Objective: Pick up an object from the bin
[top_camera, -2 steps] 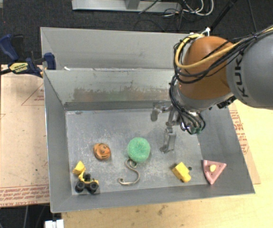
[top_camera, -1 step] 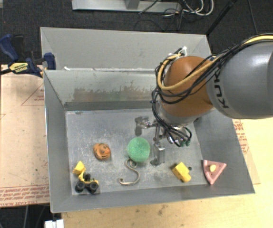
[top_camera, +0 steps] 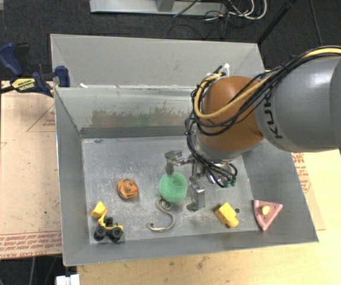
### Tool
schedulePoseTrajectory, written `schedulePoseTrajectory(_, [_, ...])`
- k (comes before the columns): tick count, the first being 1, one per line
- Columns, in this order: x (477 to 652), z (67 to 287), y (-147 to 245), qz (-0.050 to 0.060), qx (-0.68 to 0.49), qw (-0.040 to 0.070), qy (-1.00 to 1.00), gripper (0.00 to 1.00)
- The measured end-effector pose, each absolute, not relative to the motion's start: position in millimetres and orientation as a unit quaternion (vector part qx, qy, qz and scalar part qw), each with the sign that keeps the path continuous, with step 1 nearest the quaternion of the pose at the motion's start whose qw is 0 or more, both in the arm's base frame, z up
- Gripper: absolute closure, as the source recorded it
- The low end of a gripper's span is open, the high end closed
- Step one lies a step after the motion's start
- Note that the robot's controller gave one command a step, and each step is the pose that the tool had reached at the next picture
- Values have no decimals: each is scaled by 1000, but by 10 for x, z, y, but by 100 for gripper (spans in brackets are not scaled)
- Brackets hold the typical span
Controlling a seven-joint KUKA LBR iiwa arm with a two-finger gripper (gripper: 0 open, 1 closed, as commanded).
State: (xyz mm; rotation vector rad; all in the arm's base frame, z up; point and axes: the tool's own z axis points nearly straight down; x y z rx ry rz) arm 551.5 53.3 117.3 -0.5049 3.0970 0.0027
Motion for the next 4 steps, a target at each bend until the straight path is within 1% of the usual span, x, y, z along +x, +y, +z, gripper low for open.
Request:
schedulePoseTrajectory(1, [5643, 1041, 538, 1, -280, 0, 960, 0])
schedulePoseTrajectory(2, [5563, 794, 631, 0, -377, 2, 926, 0])
schedulePoseTrajectory(3, [5498, 699, 696, 1, -284, 1, 959, 100])
schedulePoseTrajectory(4, [5498, 699, 695, 1, -284, 1, 959, 100])
